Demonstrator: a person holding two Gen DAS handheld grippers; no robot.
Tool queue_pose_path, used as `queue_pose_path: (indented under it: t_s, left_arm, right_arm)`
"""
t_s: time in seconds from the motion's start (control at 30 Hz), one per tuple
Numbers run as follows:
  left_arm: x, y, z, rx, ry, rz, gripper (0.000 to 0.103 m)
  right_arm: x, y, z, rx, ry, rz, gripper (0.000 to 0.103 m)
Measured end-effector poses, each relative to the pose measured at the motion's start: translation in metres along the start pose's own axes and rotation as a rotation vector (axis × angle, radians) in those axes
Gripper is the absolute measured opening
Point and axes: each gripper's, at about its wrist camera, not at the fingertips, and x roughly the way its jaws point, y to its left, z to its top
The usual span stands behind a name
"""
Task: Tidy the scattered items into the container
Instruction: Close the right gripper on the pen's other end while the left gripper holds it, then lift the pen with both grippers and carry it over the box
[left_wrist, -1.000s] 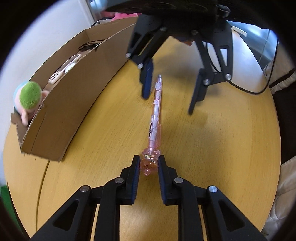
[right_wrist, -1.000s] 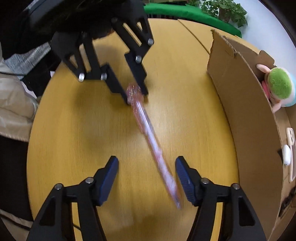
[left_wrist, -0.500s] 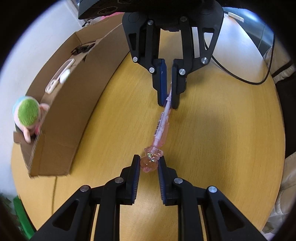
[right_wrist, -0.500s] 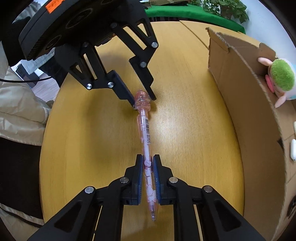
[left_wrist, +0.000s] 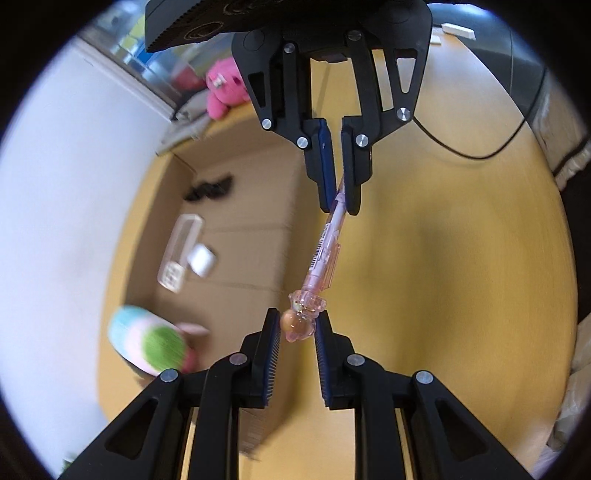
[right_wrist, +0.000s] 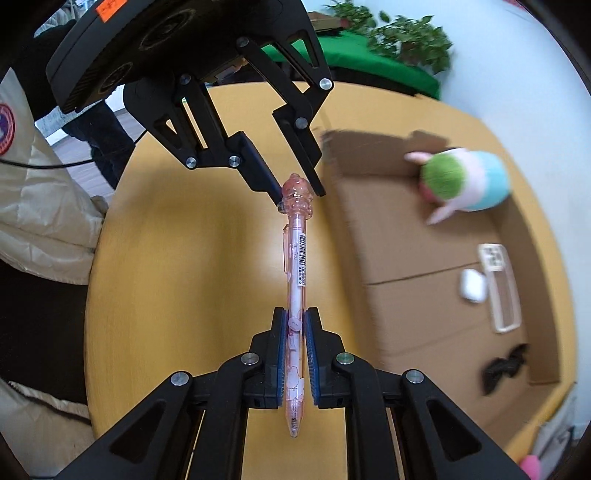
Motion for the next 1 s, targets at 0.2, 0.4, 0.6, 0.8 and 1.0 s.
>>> queue_pose_path:
  t_s: [0.2, 0.4, 0.6, 0.8, 1.0]
  left_arm:
    - [-0.010, 0.057, 0.039, 0.057, -0.039, 0.076, 0.018]
    - [-0.019, 0.104, 0.061, 0.083, -0.041, 0.118, 0.018]
    - [-0.007, 0.136, 0.069, 0.092, -0.036, 0.128, 0.018]
    - [0.038, 0.144, 0.056, 0.067, -0.017, 0.067, 0.018]
    - [0.097, 0.138, 0.042, 0.055, 0.033, -0.024, 0.018]
  right_arm:
    - [-0.045, -0.035, 0.018, -0.032, 0.036, -0.092, 0.011]
    - [-0.072, -0.081, 0.026, -0.034, 0.028, -0.121, 0.011]
    - [-0.065, -0.115, 0.028, -0.031, 0.026, -0.104, 0.011]
    - [-0.018, -0.135, 0.020, -0.015, 0.051, -0.039, 0.011]
    - [0.040, -0.147, 0.005, 0.009, 0.105, 0.057, 0.011]
